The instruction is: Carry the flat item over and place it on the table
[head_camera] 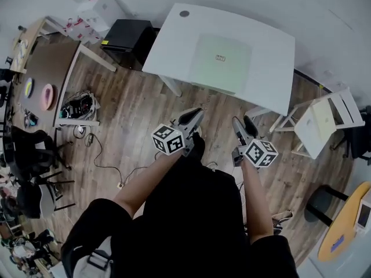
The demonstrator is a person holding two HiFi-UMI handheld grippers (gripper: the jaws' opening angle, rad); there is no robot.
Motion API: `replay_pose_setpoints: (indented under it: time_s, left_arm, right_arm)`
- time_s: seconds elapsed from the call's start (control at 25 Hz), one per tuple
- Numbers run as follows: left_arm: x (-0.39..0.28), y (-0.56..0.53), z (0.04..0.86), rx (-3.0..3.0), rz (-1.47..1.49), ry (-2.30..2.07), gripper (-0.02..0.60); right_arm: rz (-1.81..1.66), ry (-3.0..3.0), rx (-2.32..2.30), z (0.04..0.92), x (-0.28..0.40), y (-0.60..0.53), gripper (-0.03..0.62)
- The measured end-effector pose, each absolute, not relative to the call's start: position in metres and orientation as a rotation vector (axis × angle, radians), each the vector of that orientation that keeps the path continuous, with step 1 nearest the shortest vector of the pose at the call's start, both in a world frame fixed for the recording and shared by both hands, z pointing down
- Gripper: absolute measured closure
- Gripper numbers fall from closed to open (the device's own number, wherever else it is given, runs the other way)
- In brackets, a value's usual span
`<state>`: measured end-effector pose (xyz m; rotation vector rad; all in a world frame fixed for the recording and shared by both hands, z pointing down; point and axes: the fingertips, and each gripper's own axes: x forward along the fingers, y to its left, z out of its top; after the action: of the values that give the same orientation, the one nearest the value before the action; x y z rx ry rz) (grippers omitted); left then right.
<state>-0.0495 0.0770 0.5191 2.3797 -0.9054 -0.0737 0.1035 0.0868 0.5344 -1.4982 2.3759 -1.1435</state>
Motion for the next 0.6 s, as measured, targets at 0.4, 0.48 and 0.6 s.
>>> replay_pose_setpoints:
  time_s: [0.4,0.48,0.6]
  left_arm:
    - [-0.007,0.190,0.465,2.600,0.057,-1.098,0.560]
    - [-0.009,0.204,0.459,2.603,0.061,-1.156,0.560]
    - [-0.016,0.220,0.448,2.587,0.046,-1.246,0.560]
  right_arm:
    - [-0.920,2.499,-1.564,0.483,0.094,0.177,0.359]
    - [-0.866,2.507,-1.593,0.479,0.090,0.192,0.430]
    - [-0.746,2.543,-1.610,0.464,0.076,0.214,0.510]
